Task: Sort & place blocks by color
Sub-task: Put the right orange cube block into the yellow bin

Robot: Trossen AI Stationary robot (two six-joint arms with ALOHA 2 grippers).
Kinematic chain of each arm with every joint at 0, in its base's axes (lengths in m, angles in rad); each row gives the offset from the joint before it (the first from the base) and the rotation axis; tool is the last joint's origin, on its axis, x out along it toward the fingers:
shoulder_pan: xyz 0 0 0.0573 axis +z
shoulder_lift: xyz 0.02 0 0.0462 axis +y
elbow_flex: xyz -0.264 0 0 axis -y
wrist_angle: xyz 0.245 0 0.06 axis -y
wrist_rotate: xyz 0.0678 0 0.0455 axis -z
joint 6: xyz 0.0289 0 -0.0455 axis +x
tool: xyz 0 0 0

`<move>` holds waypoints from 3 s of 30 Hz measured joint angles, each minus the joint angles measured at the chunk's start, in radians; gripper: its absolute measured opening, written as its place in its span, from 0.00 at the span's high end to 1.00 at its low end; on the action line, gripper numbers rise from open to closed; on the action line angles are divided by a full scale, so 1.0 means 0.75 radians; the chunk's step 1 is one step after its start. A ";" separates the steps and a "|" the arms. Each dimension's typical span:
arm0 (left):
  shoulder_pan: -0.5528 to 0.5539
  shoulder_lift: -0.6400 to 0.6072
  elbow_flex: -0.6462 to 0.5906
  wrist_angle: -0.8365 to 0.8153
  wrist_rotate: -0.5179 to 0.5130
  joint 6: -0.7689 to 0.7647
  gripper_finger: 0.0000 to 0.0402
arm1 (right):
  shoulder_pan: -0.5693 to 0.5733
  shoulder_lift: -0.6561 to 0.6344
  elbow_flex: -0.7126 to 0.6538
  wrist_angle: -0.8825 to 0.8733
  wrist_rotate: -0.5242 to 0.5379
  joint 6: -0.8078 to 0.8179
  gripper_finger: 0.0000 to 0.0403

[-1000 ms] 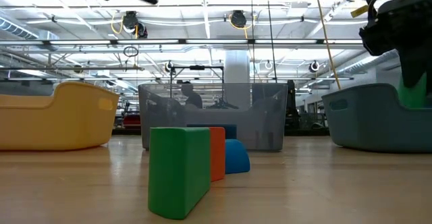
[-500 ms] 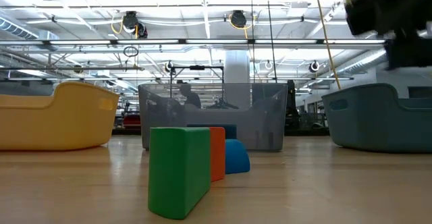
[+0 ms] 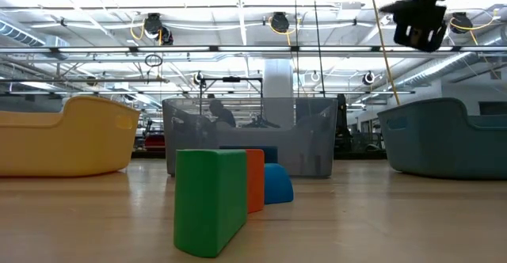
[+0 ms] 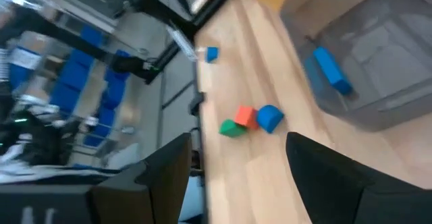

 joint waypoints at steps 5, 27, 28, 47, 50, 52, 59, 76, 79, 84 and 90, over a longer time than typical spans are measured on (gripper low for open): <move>0.018 0.089 -0.001 0.085 -0.065 0.108 0.54 | 0.035 0.156 0.000 0.139 0.023 -0.063 0.43; 0.195 0.178 -0.001 0.360 -0.407 0.646 0.54 | 0.251 0.660 0.000 0.869 0.231 -0.275 0.43; 0.201 0.186 0.000 0.379 -0.420 0.646 0.54 | 0.260 0.674 0.001 0.895 0.250 -0.276 0.43; 0.241 0.444 0.000 0.710 -0.452 0.640 0.54 | 0.287 0.722 0.001 0.967 0.255 -0.316 0.43; 0.241 0.445 0.000 0.714 -0.452 0.637 0.54 | 0.287 0.722 0.001 0.969 0.253 -0.315 0.43; 0.240 0.445 0.000 0.716 -0.466 0.629 0.54 | 0.287 0.722 0.001 0.969 0.253 -0.315 0.43; 0.239 0.486 0.000 0.859 -0.490 0.685 0.54 | 0.287 0.722 0.001 0.971 0.252 -0.315 0.43; 0.162 0.550 -0.001 0.906 -0.534 0.513 0.54 | 0.287 0.722 0.000 0.975 0.252 -0.314 0.43; 0.149 0.552 -0.001 0.919 -0.535 0.513 0.54 | 0.287 0.721 0.000 0.975 0.252 -0.314 0.43; 0.135 0.623 0.001 1.052 -0.515 0.539 0.54 | 0.287 0.721 -0.001 0.975 0.252 -0.314 0.43; 0.138 0.654 0.000 1.048 -0.511 0.496 0.51 | 0.287 0.721 -0.001 0.974 0.252 -0.314 0.43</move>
